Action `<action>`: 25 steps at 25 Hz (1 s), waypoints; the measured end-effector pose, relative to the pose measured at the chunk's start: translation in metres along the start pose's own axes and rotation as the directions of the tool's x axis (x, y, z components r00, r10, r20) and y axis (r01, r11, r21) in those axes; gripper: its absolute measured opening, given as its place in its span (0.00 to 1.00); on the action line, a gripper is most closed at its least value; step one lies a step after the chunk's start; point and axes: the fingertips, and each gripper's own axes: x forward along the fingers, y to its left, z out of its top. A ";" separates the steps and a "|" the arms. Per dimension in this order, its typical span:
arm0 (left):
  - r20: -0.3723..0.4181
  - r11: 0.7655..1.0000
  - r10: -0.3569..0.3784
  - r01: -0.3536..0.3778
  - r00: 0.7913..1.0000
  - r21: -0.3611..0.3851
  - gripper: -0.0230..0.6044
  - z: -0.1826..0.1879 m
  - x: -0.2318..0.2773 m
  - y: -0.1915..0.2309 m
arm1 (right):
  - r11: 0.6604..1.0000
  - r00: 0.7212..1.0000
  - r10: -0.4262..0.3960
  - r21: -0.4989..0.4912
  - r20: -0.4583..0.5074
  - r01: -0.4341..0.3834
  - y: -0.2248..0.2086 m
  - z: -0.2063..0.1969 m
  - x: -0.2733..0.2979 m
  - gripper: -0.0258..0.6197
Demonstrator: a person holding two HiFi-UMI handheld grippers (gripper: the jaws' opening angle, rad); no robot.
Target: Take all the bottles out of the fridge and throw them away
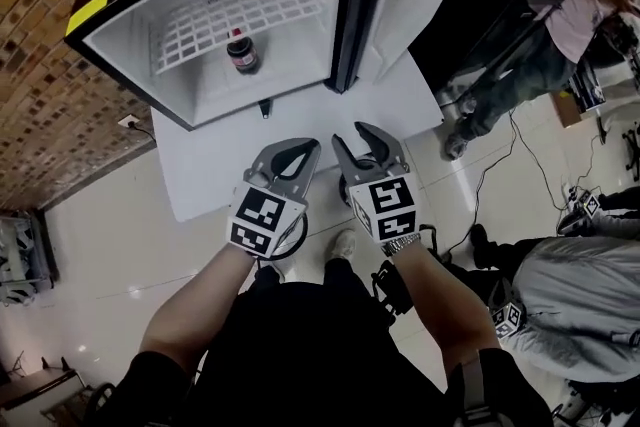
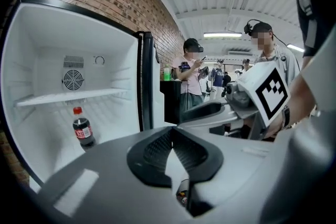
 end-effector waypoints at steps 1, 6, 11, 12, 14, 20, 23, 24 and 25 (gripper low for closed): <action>0.005 1.000 0.011 -0.011 1.000 0.000 0.04 0.002 -0.006 0.006 | 1.000 1.000 0.009 -0.011 0.010 -0.009 0.007 0.008 0.003 0.30; 0.021 0.997 0.079 -0.079 0.997 -0.022 0.04 0.005 -0.036 0.039 | 0.996 0.997 0.061 -0.062 0.040 -0.058 0.040 0.039 0.024 0.30; 0.022 0.987 0.152 -0.151 0.988 -0.045 0.04 -0.001 -0.061 0.072 | 0.991 0.994 0.101 -0.088 0.051 -0.096 0.068 0.055 0.051 0.30; 0.020 0.985 0.165 -0.164 0.986 -0.050 0.04 -0.003 -0.065 0.078 | 0.991 0.993 0.104 -0.089 0.050 -0.100 0.071 0.055 0.057 0.30; 0.020 0.981 0.185 -0.184 0.983 -0.060 0.04 -0.006 -0.072 0.088 | 0.990 0.993 0.111 -0.090 0.044 -0.107 0.078 0.056 0.069 0.30; 0.003 0.971 0.226 -0.225 0.974 -0.083 0.04 -0.021 -0.088 0.116 | 0.988 0.992 0.124 -0.092 0.013 -0.122 0.092 0.051 0.108 0.30; -0.008 0.967 0.239 -0.239 0.971 -0.092 0.04 -0.028 -0.092 0.127 | 0.988 0.992 0.128 -0.089 0.001 -0.128 0.095 0.050 0.128 0.31; -0.011 0.966 0.242 -0.241 0.970 -0.093 0.04 -0.030 -0.093 0.130 | 0.988 0.992 0.130 -0.087 -0.003 -0.130 0.096 0.050 0.135 0.31; -0.014 0.966 0.242 -0.243 0.970 -0.092 0.04 -0.031 -0.094 0.134 | 0.988 0.991 0.130 -0.086 -0.007 -0.130 0.096 0.049 0.141 0.31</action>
